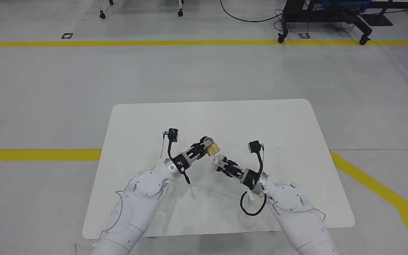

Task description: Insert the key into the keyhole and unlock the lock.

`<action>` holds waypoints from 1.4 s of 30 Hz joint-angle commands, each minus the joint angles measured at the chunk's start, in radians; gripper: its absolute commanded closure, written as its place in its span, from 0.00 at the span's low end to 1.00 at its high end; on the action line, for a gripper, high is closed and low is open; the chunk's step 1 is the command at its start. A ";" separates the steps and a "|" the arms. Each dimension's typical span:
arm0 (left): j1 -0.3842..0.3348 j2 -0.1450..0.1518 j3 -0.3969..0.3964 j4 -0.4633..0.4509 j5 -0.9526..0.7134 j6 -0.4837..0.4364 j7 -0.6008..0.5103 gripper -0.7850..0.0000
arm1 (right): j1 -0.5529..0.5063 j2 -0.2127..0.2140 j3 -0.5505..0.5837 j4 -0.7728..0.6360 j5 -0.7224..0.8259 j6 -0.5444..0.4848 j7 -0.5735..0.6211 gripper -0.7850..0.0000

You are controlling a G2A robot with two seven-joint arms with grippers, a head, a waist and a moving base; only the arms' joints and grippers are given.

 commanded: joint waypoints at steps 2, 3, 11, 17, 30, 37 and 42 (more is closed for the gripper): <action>0.000 0.000 0.002 -0.001 0.001 -0.002 -0.001 1.00 | 0.001 0.000 -0.001 0.001 0.001 0.002 -0.001 1.00; -0.001 0.001 0.002 0.000 0.003 -0.002 -0.001 1.00 | 0.001 0.001 -0.002 0.001 0.001 0.002 -0.001 1.00; -0.001 0.006 0.001 -0.001 0.034 -0.010 0.009 1.00 | 0.000 0.003 0.000 0.001 0.001 0.004 -0.001 1.00; 0.002 0.008 0.006 -0.005 0.047 -0.012 0.006 1.00 | 0.000 0.005 0.000 -0.001 0.002 0.004 0.001 1.00; 0.005 0.012 0.014 -0.008 0.052 -0.019 -0.006 1.00 | -0.001 0.008 0.001 -0.005 -0.001 0.008 -0.003 1.00; 0.002 0.007 0.022 -0.001 0.019 0.012 0.020 1.00 | -0.002 0.008 0.002 -0.002 0.002 -0.005 -0.027 0.91; -0.003 0.007 0.020 0.003 0.003 0.014 0.027 1.00 | -0.003 0.010 0.005 -0.003 0.008 -0.010 -0.027 0.66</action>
